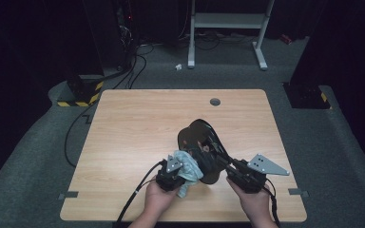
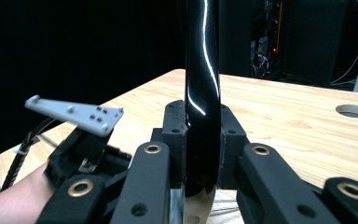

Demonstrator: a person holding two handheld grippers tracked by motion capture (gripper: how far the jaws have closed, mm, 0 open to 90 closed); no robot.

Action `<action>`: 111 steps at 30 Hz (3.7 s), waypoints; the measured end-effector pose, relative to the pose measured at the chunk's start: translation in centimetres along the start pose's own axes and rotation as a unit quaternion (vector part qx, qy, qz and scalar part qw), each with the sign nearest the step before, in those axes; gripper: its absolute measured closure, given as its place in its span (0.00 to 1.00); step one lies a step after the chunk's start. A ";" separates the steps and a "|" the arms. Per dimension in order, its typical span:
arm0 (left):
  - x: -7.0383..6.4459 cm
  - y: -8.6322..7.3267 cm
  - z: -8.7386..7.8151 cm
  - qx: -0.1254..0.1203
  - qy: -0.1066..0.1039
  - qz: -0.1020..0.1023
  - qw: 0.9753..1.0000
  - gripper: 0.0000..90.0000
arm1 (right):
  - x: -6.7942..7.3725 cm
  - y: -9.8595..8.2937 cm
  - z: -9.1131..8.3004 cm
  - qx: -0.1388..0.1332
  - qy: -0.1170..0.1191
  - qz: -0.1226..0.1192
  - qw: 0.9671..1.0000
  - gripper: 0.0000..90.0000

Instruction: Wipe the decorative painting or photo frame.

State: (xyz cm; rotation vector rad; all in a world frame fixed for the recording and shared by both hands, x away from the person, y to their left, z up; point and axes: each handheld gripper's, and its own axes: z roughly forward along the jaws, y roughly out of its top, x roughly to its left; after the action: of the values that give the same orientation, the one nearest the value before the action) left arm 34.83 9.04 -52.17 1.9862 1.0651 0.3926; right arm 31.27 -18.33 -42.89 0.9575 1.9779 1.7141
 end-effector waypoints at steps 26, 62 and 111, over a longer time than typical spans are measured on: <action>0.4 0.2 0.4 0.011 0.003 0.006 1.000 0.76 | -0.2 -0.1 0.1 -0.003 -0.002 0.002 1.000 0.86; -3.9 3.9 -2.4 -0.064 -0.062 0.038 0.995 0.76 | -0.7 -0.5 -0.1 -0.006 0.001 0.017 1.000 0.86; 6.7 -4.6 -5.3 -0.031 0.054 -0.040 0.997 0.75 | -0.8 -0.8 -0.3 -0.005 -0.001 0.014 1.000 0.76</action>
State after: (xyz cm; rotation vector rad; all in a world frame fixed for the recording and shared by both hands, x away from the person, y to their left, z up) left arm 33.18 18.51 -53.25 1.8790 1.1819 0.4900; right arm 31.42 -19.07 -43.78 0.9877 1.9622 1.7350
